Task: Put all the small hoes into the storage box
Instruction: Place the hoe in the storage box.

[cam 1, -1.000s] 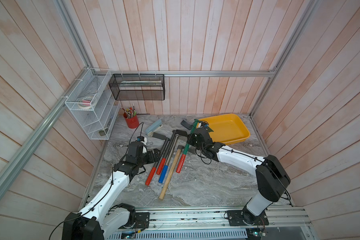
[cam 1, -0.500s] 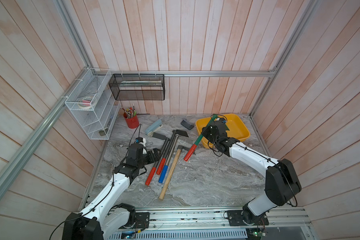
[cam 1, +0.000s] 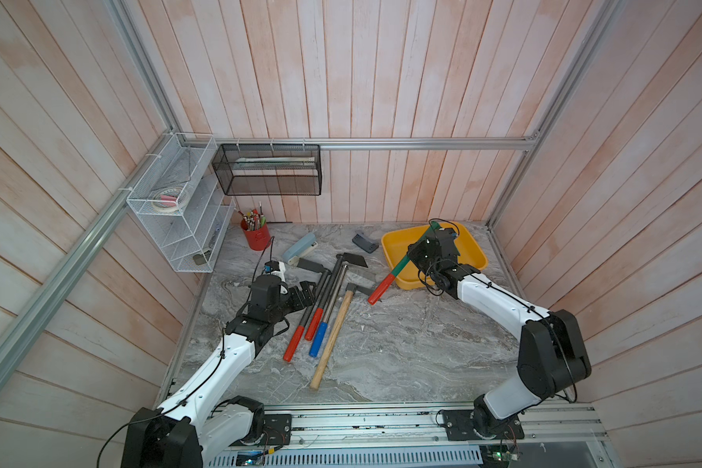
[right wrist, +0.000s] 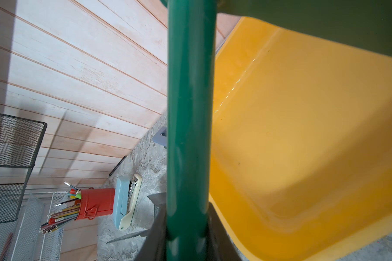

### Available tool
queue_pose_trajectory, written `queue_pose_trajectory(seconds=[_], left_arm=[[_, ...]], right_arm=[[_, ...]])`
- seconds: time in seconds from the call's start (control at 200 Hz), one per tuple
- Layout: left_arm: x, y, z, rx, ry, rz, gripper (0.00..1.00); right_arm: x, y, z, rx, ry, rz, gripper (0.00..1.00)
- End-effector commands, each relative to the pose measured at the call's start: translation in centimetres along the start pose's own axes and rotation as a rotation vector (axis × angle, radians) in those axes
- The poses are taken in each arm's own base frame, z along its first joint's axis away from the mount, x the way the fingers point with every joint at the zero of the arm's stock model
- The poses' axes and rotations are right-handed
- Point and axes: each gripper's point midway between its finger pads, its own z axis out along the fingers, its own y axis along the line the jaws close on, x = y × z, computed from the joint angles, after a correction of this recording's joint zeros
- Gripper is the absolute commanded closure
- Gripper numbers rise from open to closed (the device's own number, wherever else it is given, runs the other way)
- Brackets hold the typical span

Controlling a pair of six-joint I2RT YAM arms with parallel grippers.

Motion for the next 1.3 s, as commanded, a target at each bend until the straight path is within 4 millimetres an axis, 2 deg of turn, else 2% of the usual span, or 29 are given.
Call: queue_pose_trajectory(seconds=[0.0,0.595,1.295], left_arm=[[-1.6,-1.4,-0.4,0.037,-0.041,0.030,0.00],[-2.1,-2.2,-0.9,0.061,-0.049,0.069,0.00],[-1.4,-1.5,-0.3,0.038,-0.021,0.066,0.00]], right_arm=[[-2.3,1.8,-0.4,-0.061,-0.055,0.031,1.00],[-5.5,-0.4,2.4,-0.041,-0.061,0.101,1.00],[-8.9,-2.9,5.2,-0.027,-0.072,0.181,1.00]])
